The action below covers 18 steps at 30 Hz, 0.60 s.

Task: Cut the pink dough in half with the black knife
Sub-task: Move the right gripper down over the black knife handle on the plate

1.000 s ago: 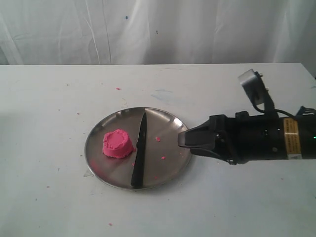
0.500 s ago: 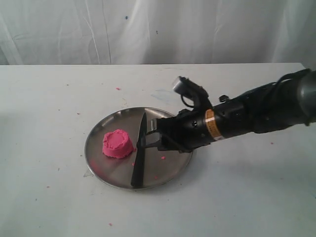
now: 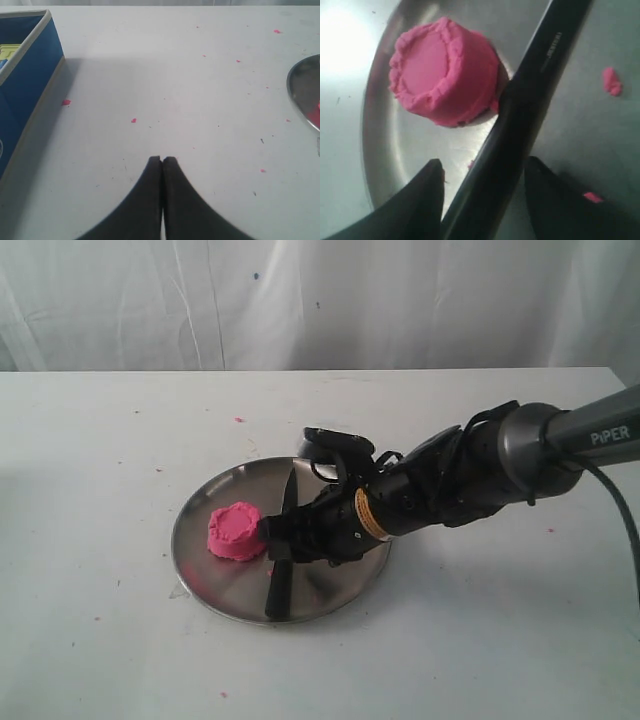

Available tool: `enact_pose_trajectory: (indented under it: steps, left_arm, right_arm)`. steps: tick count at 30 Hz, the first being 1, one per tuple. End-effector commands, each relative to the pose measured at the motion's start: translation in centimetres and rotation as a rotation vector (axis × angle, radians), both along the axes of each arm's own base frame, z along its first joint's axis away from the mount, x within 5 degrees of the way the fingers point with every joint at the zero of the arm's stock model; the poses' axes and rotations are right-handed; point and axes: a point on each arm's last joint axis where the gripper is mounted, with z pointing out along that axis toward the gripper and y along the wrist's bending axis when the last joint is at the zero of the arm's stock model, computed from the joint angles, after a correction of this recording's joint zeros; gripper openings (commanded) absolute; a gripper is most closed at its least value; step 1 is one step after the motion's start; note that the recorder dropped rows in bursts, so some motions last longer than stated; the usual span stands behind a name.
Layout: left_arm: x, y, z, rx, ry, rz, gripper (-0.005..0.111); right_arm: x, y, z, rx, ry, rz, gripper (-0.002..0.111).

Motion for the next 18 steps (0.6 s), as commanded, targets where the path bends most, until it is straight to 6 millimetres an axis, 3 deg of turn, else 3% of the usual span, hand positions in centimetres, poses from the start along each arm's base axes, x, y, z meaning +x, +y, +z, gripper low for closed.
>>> enact_pose_trajectory:
  steps: [1,10,18]
  left_arm:
    - [0.0,-0.1,-0.1,-0.010,-0.005,-0.006,0.000]
    - [0.0,-0.1,-0.1,-0.010,-0.005,-0.006,0.000]
    - [0.0,-0.1,-0.1,-0.010,-0.005,-0.006,0.000]
  right_arm:
    - [0.1,0.3,-0.3,-0.041,-0.031,-0.025,0.047]
    - [-1.0,2.7,-0.2,-0.106,-0.130,-0.001,0.047]
    - [-1.2,3.4,1.0,-0.265,-0.372,-0.028,0.047]
